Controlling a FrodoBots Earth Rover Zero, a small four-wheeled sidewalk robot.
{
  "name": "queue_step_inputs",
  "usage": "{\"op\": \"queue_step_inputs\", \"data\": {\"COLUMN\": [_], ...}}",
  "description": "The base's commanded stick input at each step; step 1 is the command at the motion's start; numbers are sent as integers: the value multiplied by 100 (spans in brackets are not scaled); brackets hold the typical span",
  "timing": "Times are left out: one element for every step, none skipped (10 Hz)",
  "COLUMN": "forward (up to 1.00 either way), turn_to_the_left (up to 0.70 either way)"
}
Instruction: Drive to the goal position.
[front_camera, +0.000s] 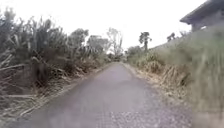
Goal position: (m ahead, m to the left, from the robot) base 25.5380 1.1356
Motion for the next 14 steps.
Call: {"op": "queue_step_inputs", "data": {"forward": [100,100,100,100,100,100,100,100,100,100,100,100,100,100], "turn_to_the_left": [-34,-31,-17,-4,0,0,0,0,0,0,0,0,0,0]}}
